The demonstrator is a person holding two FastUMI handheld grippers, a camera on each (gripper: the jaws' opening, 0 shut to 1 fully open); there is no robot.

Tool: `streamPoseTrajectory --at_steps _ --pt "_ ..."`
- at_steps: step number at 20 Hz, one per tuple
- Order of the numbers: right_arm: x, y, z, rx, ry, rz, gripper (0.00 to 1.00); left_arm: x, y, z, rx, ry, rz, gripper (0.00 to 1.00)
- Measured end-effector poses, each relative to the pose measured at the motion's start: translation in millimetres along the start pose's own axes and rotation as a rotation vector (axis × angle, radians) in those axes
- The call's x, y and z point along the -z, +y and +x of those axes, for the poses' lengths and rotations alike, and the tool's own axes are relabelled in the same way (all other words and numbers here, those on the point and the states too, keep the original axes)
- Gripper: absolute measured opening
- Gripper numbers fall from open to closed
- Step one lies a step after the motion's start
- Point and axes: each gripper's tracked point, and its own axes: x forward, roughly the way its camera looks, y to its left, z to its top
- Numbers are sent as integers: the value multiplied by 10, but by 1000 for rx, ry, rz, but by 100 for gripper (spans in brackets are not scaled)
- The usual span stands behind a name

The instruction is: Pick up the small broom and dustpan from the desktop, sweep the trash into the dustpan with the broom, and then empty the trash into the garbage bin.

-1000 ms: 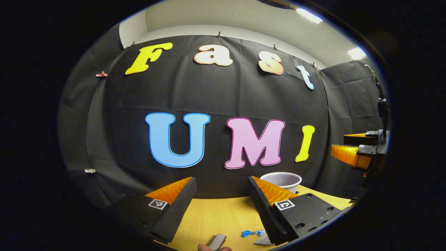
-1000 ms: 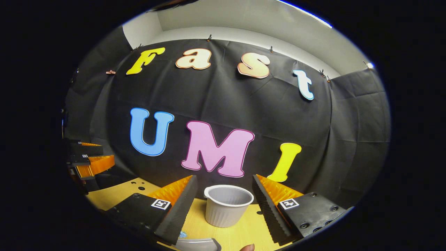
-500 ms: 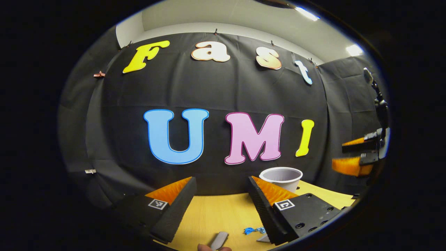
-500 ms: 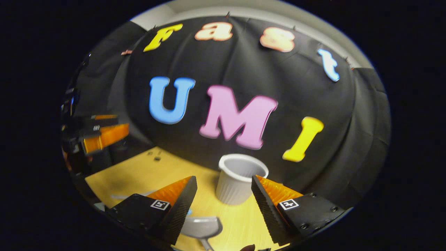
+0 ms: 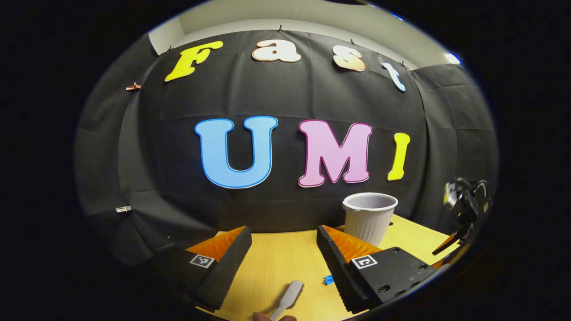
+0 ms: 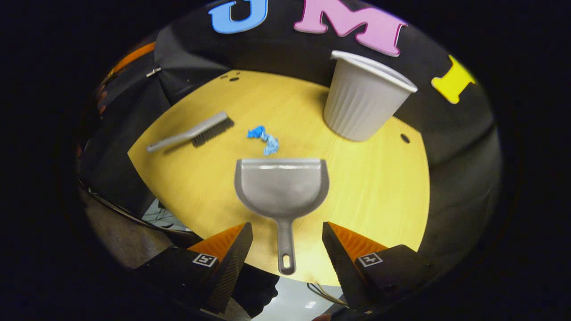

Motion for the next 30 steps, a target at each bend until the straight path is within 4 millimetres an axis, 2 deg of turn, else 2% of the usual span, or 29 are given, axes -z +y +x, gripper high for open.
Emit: streamPoseTrajectory --at_steps 3,5,8,14,15,18,19,20,21,22,23,24,25,26,27,30 --pt "227 -70 393 -10 131 -25 98 107 64 -22 -19 32 -12 95" --pt "283 -88 653 0 173 -50 97 182 118 -42 -35 50 -15 95" --pt "353 -52 941 -8 234 -55 97 284 178 -47 -53 71 -9 96" --pt "380 17 1190 -28 299 -60 94 462 236 -42 -67 120 -28 96" --pt "347 29 1172 -35 298 -45 93 488 252 -41 -70 132 -34 96" --pt "329 88 1189 -55 316 2 82 603 281 -43 -73 164 -30 96" --pt "382 86 1186 -53 340 0 81 625 307 -42 -76 174 -22 96" --pt "407 87 1178 -55 360 -10 56 693 332 -42 -77 195 -14 96" --pt "395 84 1150 -53 359 -17 48 779 349 -40 -72 232 -5 96" --pt "413 89 1160 -52 358 -22 39 899 355 -48 -57 282 4 96" --pt "399 97 1168 -50 356 -27 39 1057 326 -50 -25 352 11 96" --pt "392 99 1179 -50 354 -28 34 1256 283 -77 17 435 19 96" --pt "399 97 1178 -48 355 -23 39 1470 220 -102 71 526 21 96" --pt "401 98 1179 -48 363 -22 34 1709 140 -97 120 622 23 96" --pt "396 100 1176 -52 363 -30 39 1950 80 -125 169 726 32 96" --pt "393 93 1176 -49 358 -28 38 2635 85 -200 268 991 133 96"
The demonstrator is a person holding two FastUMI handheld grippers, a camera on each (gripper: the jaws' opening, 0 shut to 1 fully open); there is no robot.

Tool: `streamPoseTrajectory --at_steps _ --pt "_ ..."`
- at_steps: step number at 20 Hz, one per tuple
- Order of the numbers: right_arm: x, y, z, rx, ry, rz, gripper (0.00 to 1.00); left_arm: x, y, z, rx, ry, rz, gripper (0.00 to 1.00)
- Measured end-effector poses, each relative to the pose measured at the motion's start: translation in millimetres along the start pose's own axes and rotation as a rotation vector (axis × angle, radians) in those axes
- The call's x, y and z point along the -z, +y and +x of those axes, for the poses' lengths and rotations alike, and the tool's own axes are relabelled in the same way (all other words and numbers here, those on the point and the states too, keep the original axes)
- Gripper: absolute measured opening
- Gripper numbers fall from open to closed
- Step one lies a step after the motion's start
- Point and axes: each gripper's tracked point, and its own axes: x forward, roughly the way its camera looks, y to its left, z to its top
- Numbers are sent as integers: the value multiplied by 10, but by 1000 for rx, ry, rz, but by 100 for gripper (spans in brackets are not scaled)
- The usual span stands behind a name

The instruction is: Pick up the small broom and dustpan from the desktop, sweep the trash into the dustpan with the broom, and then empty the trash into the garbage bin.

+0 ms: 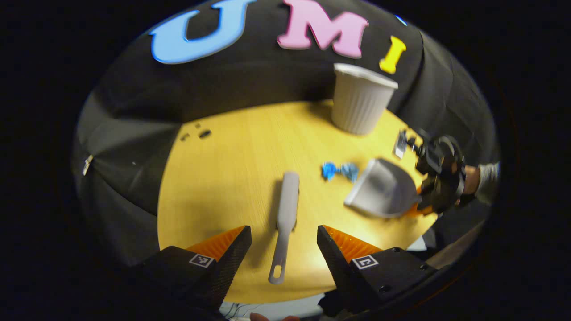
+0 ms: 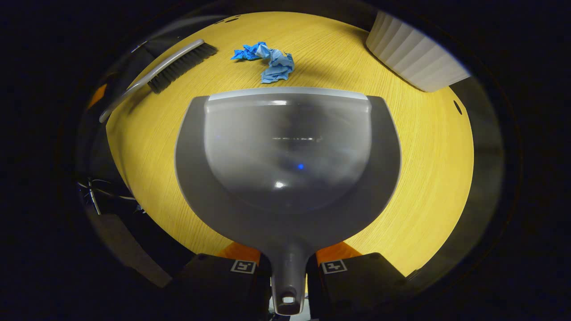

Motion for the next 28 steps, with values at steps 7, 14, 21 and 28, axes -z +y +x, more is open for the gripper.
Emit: streamPoseTrajectory --at_steps 7,14,21,28 --pt "-17 0 3 9 -20 17 38 347 -71 760 75 267 -33 95" --pt "-28 -3 4 11 -24 19 38 437 3 1084 26 362 36 91" --pt "-36 -6 2 10 -21 19 38 459 -75 1064 35 406 94 69" --pt "-23 -8 -13 0 -11 -22 37 161 -26 1255 44 387 235 27"
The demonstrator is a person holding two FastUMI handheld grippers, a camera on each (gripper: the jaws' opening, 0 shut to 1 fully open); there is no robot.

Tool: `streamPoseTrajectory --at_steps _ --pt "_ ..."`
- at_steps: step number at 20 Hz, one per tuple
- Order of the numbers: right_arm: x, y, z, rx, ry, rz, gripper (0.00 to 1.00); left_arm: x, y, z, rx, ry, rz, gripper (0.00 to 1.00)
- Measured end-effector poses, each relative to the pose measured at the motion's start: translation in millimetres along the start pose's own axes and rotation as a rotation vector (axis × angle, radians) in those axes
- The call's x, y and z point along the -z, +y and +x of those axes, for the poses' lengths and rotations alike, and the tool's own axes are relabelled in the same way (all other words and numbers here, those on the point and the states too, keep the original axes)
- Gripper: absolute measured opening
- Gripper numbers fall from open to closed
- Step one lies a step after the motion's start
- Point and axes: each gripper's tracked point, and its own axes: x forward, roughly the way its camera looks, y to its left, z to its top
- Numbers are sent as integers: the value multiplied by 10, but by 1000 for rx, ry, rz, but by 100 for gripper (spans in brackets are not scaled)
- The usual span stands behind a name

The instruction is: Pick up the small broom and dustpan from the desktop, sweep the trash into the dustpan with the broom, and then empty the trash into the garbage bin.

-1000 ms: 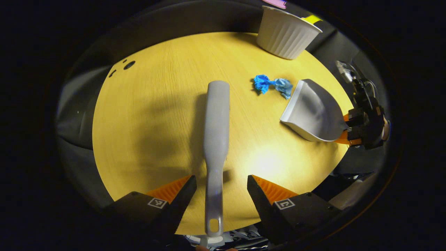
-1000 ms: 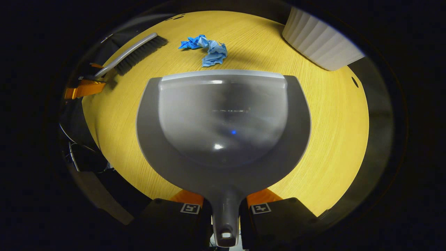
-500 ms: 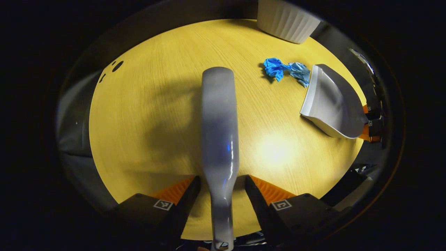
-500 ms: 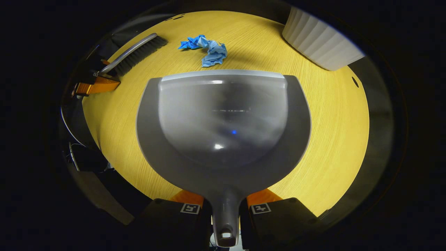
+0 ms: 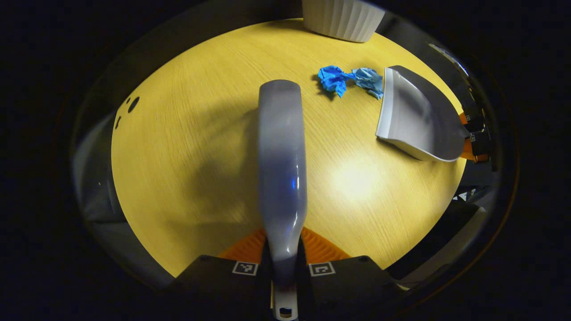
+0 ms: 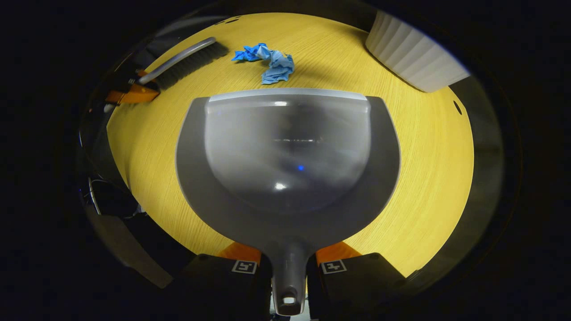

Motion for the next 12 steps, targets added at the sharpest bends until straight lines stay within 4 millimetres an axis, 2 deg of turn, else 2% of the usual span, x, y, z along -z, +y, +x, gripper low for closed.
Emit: streamPoseTrajectory --at_steps 1,2,5,8,9,12 --pt "19 -8 -7 -2 1 -23 43 -108 8 5 -2 -1 18 31" --pt "32 -18 -5 -2 5 -46 36 -192 4 14 2 1 37 31" --pt "41 -23 2 -2 8 -65 36 -485 -146 24 29 -9 74 27" --pt "43 -9 -4 -14 13 -64 36 -660 -286 43 46 -7 121 27" --pt "23 4 -17 -17 14 -66 36 -712 -346 54 58 -9 140 26" --pt "16 11 -29 -21 16 -70 36 -799 -698 50 146 -20 215 27"
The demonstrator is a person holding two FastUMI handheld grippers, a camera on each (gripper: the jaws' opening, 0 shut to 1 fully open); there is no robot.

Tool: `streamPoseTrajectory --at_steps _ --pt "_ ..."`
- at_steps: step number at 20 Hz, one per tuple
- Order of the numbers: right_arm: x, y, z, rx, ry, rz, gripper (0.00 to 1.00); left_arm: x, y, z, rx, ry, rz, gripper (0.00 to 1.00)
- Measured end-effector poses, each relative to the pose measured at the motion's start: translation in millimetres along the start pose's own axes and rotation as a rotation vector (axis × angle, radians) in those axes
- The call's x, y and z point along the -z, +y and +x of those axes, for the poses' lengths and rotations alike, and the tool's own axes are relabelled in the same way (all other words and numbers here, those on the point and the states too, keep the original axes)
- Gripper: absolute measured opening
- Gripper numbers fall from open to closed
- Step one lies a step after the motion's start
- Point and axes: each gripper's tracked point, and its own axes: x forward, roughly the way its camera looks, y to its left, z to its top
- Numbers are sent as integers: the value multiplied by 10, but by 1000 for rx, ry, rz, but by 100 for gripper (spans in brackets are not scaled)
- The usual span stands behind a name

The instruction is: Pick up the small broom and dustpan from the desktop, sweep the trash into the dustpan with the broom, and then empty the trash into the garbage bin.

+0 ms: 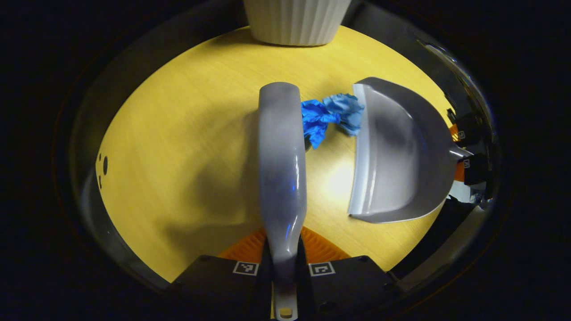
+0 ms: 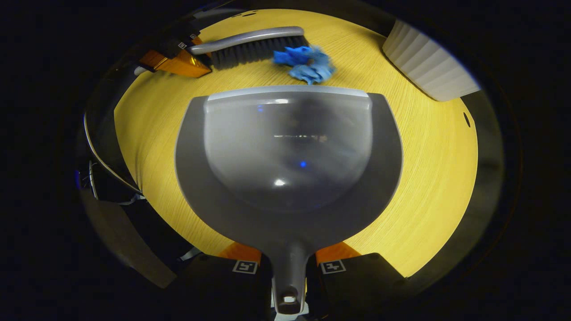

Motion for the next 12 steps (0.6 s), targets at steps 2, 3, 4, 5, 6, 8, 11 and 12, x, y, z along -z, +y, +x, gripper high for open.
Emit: streamPoseTrajectory --at_steps 2,3,4,5,6,8,11,12 --pt "-1 -11 6 7 -9 -6 36 -51 -182 11 62 -3 57 27" --pt "-12 -14 10 9 -15 -11 36 -63 -263 3 91 -3 80 26" --pt "-18 -11 6 8 -16 -13 36 -67 -326 8 120 -3 99 26" --pt "-10 -9 10 7 -17 -15 36 -61 -385 7 147 -2 116 26" --pt "-7 -11 12 5 -16 -12 36 -34 -410 -16 164 7 128 29" --pt "-2 -6 6 0 -15 -7 36 36 -397 -84 178 38 131 26" --pt "-13 -5 14 2 -22 -12 36 158 -288 -200 181 50 112 26" --pt "-20 -5 11 4 -23 -12 36 130 -219 -200 164 39 103 26"
